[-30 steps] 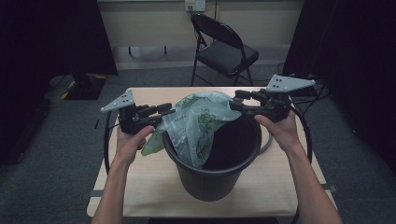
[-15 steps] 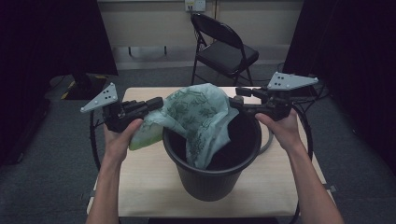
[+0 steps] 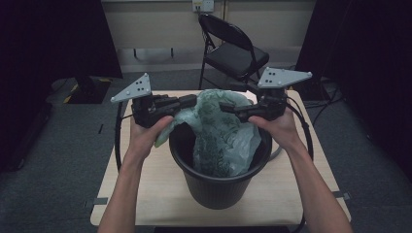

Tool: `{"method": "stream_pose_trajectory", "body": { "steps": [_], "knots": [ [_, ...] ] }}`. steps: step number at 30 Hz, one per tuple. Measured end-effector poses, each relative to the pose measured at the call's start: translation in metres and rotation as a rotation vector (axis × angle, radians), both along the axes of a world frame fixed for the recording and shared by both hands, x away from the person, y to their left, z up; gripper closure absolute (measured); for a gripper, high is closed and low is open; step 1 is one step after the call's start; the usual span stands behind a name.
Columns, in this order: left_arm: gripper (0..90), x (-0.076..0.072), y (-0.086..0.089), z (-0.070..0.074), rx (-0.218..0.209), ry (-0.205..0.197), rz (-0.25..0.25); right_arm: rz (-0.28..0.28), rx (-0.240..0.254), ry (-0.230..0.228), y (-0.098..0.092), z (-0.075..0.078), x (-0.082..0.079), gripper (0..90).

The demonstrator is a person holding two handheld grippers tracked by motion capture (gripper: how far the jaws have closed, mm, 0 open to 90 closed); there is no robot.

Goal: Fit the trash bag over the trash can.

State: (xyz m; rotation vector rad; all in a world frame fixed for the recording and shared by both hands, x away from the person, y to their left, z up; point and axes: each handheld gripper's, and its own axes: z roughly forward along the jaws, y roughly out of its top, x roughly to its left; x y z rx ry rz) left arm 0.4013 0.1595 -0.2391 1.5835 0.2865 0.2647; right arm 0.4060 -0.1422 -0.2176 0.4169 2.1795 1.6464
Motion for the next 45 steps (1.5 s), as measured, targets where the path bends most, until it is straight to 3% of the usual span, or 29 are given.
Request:
{"method": "stream_pose_trajectory", "body": {
  "steps": [2,5,6,9,13,15,17,21,24,26,29,31,34,38,43,45],
  "knots": [
    [90.0,-0.001,-0.003,0.003,0.000,-0.011,-0.017,0.021,-0.008,0.007,0.006,0.001,0.003,35.2],
    [88.6,-0.004,-0.004,0.004,-0.004,-0.017,-0.015,0.069,-0.040,0.008,0.011,-0.001,0.005,79.2],
    [81.2,-0.004,-0.001,0.004,-0.003,-0.012,-0.004,0.075,-0.041,0.009,0.010,-0.002,0.005,89.7],
    [61.2,-0.004,0.009,0.000,-0.022,0.013,0.024,0.053,-0.051,0.002,0.003,-0.004,0.003,90.0],
    [46.1,-0.008,0.027,-0.012,-0.074,0.028,0.044,0.007,-0.029,0.013,-0.020,-0.009,0.002,90.0],
    [41.9,-0.008,0.030,-0.020,-0.074,0.042,0.043,-0.009,-0.029,0.026,-0.028,-0.013,0.004,90.0],
    [38.3,-0.004,0.029,-0.027,-0.047,0.071,0.062,-0.025,-0.028,0.037,-0.035,-0.017,0.005,90.0],
    [38.5,0.010,0.025,-0.040,-0.017,0.133,0.059,-0.036,-0.052,0.048,-0.040,-0.026,0.006,87.0],
    [40.4,0.016,0.026,-0.051,-0.006,0.165,0.060,-0.049,-0.077,0.057,-0.041,-0.031,0.007,82.9],
    [43.3,0.020,0.027,-0.056,-0.013,0.180,0.059,-0.055,-0.079,0.064,-0.043,-0.034,0.009,74.4],
    [58.8,0.021,0.028,-0.060,0.004,0.180,0.051,-0.060,-0.081,0.073,-0.040,-0.037,0.010,60.4],
    [74.2,0.020,0.031,-0.060,0.002,0.170,0.059,-0.060,-0.080,0.071,-0.039,-0.037,0.009,55.3],
    [86.6,0.017,0.033,-0.059,0.026,0.158,0.055,-0.061,-0.051,0.063,-0.039,-0.033,0.007,50.9],
    [89.9,0.010,0.038,-0.053,0.023,0.135,0.075,-0.049,-0.031,0.053,-0.036,-0.023,0.004,49.0],
    [90.0,0.001,0.037,-0.030,0.014,0.078,0.077,0.006,0.031,0.035,-0.020,-0.003,0.004,53.6],
    [90.0,0.000,0.033,-0.022,0.005,0.061,0.069,0.031,0.029,0.026,-0.009,0.004,0.004,52.4]
  ]
}}
